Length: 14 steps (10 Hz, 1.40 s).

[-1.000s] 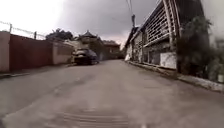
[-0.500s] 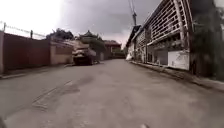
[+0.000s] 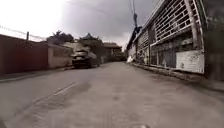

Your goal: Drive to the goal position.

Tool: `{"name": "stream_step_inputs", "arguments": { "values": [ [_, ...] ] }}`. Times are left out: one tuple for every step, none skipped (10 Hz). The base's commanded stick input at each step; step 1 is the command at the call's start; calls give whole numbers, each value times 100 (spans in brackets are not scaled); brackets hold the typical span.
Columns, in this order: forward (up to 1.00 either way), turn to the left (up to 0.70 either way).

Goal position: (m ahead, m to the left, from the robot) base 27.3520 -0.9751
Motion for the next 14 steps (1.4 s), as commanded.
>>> {"name": "stream_step_inputs", "arguments": {
  "values": [
    [100, 0],
    [100, 0],
    [100, 0],
    [100, 0],
    [100, 0],
    [100, -11],
    [100, -23],
    [100, -32],
    [100, -14],
    [100, -1],
    [100, 0],
    [100, 0],
    [100, 0],
    [100, 0]
  ]
}}
